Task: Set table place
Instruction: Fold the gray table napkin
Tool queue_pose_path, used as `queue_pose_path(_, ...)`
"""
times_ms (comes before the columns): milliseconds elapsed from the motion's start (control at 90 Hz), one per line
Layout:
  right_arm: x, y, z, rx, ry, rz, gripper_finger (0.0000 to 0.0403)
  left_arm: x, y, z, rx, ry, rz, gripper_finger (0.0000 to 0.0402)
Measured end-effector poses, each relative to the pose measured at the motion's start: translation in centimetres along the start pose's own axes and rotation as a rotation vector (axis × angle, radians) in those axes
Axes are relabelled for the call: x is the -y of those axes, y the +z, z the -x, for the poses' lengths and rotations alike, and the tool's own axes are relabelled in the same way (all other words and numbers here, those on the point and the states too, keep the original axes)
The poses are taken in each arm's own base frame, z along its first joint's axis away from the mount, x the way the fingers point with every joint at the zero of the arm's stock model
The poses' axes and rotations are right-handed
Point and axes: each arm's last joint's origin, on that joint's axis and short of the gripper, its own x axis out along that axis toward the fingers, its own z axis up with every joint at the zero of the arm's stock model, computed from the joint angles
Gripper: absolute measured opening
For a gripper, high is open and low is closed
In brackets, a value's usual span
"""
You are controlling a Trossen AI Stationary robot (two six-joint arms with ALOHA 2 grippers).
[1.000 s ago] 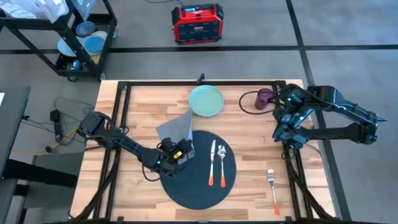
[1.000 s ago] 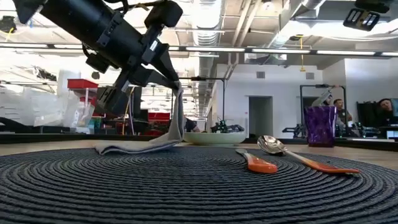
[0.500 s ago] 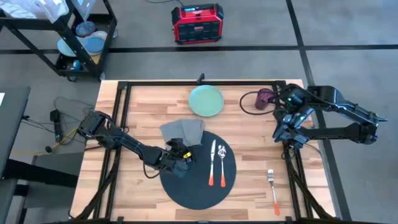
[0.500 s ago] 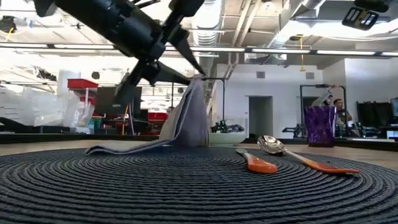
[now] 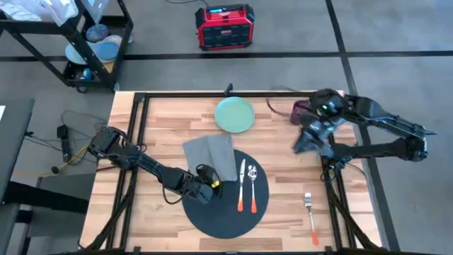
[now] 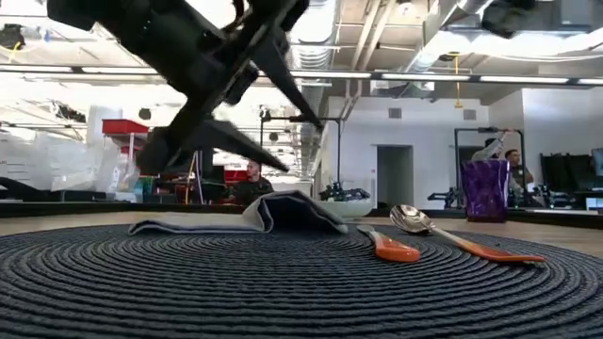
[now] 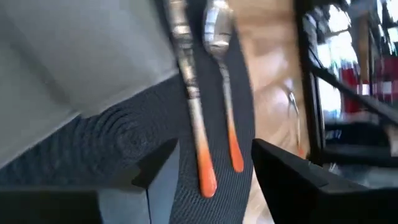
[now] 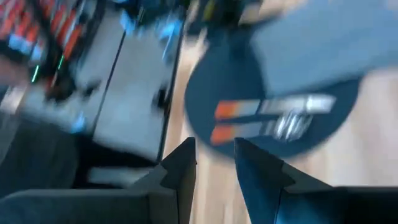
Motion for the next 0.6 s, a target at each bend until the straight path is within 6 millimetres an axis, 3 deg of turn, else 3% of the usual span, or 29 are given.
queue_pose_path(100,0.8,2.2,-2.7,0.057,0.041,0.049,0.0099,0.5,-0.1,0.8,0.081,-0.046,0.018,0.0177)
queue_pose_path(200,1.7,3.3,-5.9,0.038,0.076,0.043,0.0099,2.2,0.6,3.3,0.213,-0.128,-0.008,0.0172)
queue_pose_path(389,3.9,3.5,-10.4,-0.052,0.083,0.006,0.0099,4.7,3.7,12.4,0.488,-0.188,-0.187,0.0170)
queue_pose_path(489,5.7,3.7,-12.9,-0.063,0.041,-0.042,0.0099,4.0,5.3,17.3,0.590,-0.155,-0.297,0.0166)
queue_pose_path(600,8.8,2.8,-15.8,-0.138,-0.038,-0.122,0.0099,2.7,6.4,20.8,0.579,-0.156,-0.344,0.0157)
